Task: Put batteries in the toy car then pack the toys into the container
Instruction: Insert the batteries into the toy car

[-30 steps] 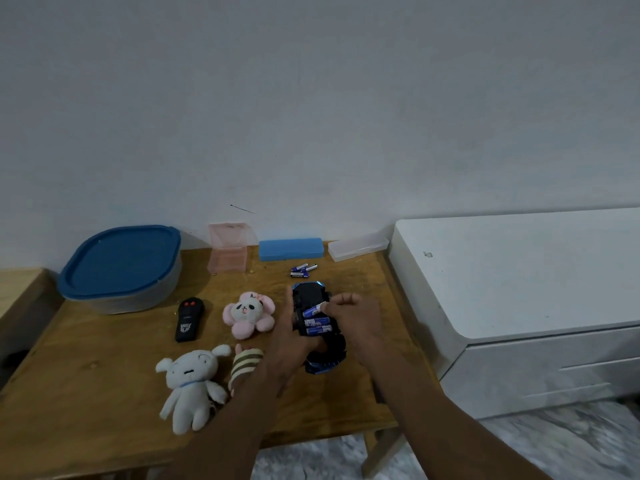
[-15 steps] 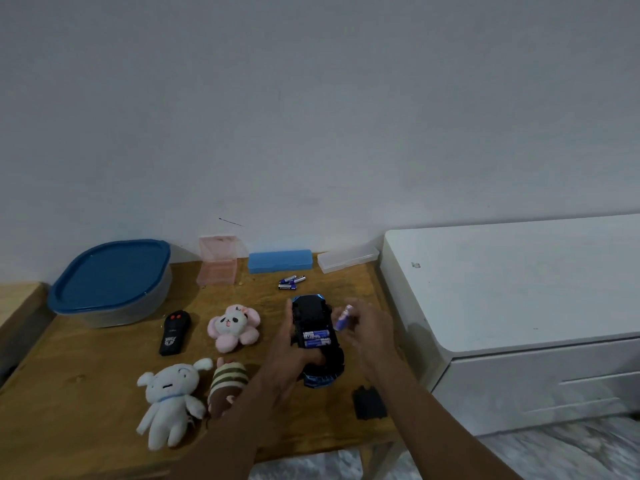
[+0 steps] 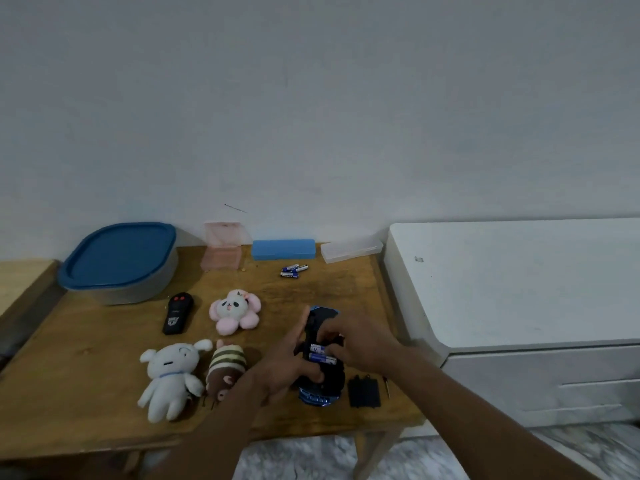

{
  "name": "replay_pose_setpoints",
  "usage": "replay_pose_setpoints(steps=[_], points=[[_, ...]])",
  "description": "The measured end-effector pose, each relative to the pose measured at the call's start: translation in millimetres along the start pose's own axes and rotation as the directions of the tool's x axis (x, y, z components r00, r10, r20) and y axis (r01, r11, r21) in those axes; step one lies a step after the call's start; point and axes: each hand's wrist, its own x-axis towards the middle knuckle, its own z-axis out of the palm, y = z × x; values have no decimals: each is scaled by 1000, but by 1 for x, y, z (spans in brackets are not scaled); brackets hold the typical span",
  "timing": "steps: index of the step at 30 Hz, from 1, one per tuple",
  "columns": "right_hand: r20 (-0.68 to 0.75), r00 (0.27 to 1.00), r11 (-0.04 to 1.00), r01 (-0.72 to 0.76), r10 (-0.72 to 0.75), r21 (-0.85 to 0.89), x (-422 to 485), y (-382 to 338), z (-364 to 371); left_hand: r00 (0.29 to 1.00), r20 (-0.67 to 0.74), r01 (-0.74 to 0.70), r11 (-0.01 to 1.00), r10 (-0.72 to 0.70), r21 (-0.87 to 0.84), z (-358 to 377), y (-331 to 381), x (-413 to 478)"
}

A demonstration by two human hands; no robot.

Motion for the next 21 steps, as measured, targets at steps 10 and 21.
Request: replay_pose_setpoints(steps=[10, 21], points=[[184, 965, 973, 208, -188, -96, 20, -29, 7, 999, -30, 31, 999, -31, 5, -21, -1, -29], [229, 941, 952, 281, -248, -122, 27, -41, -1, 998, -19, 54, 999, -53, 10, -31, 3, -30]])
